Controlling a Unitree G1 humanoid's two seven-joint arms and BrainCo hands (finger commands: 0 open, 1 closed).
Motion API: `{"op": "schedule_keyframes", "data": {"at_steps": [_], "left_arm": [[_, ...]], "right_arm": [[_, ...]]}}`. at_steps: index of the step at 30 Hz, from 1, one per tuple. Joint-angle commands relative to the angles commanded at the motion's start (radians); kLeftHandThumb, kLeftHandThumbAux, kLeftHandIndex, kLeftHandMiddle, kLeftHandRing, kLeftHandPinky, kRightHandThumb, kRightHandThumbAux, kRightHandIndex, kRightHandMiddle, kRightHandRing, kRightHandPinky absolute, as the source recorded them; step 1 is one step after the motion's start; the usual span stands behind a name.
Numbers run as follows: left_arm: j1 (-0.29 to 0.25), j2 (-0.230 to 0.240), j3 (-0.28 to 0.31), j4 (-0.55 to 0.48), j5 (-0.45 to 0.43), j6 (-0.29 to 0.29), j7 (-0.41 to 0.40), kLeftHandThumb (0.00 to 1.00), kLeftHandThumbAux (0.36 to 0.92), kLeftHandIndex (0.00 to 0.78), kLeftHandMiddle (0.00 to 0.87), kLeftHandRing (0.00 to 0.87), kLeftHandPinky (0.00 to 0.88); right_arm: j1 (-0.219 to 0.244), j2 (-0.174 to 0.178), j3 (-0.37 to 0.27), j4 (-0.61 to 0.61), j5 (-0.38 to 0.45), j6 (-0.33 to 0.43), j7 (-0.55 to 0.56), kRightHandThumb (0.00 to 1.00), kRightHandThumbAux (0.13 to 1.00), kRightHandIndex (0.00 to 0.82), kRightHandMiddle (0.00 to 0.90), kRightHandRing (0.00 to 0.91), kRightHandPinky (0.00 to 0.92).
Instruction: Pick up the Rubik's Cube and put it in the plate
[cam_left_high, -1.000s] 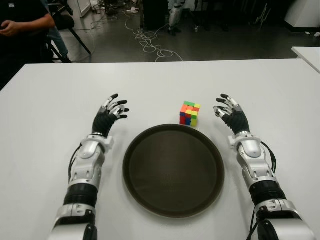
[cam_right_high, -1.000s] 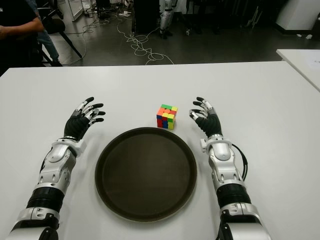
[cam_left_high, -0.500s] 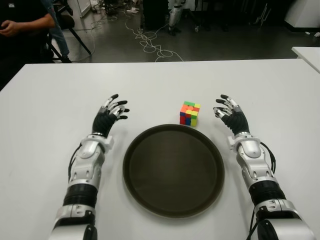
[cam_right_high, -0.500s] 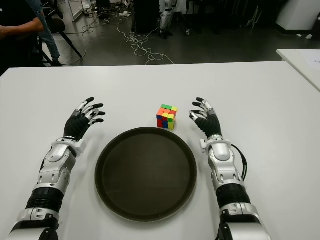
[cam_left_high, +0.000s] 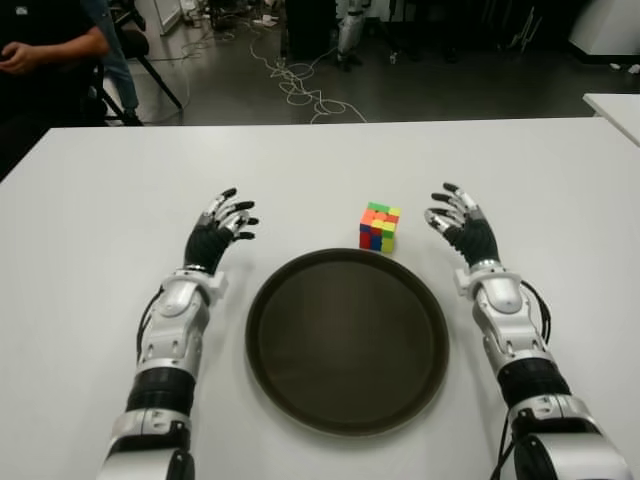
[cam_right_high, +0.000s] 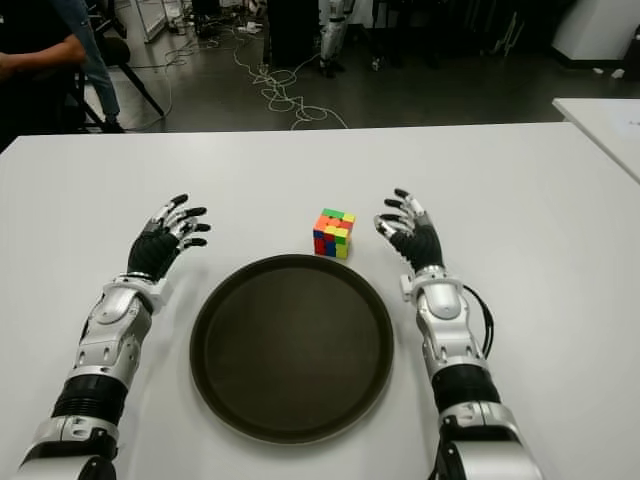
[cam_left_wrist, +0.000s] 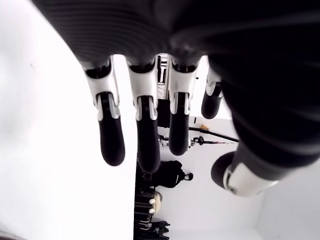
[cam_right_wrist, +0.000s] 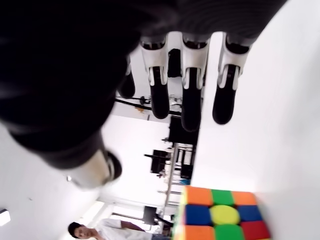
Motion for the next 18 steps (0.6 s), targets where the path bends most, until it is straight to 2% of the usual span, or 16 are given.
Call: {"op": "schedule_keyframes", "data": {"at_steps": [2, 4, 10, 15, 18], "left_arm": [[-0.003, -0.001, 0.000, 0.008, 0.000, -0.003, 0.000, 0.656, 0.667, 0.113, 0.278, 0.344, 0.418], [-0.007, -0.001, 0.001, 0.018, 0.000, -0.007, 0.001, 0.648, 0.672, 0.112, 0.275, 0.344, 0.417], [-0.014, -0.003, 0.002, 0.032, 0.000, -0.018, 0.003, 0.636, 0.680, 0.112, 0.274, 0.347, 0.417], [-0.014, -0.004, 0.004, 0.028, -0.002, -0.011, 0.007, 0.634, 0.680, 0.112, 0.271, 0.348, 0.416], [-0.014, -0.004, 0.004, 0.029, -0.003, -0.010, 0.007, 0.632, 0.681, 0.112, 0.270, 0.348, 0.415]], "right_arm": [[-0.009, -0.004, 0.001, -0.021, -0.002, -0.003, 0.000, 0.289, 0.740, 0.120, 0.216, 0.230, 0.270], [-0.023, -0.003, 0.011, -0.071, -0.018, 0.001, -0.018, 0.207, 0.750, 0.122, 0.222, 0.227, 0.263], [-0.085, -0.014, 0.042, -0.054, -0.092, -0.028, -0.079, 0.076, 0.768, 0.128, 0.224, 0.221, 0.243], [-0.177, -0.012, 0.095, 0.015, -0.183, -0.076, -0.144, 0.018, 0.773, 0.125, 0.213, 0.222, 0.246], [-0.229, -0.024, 0.140, 0.102, -0.259, -0.124, -0.205, 0.005, 0.776, 0.122, 0.204, 0.221, 0.249]]}}
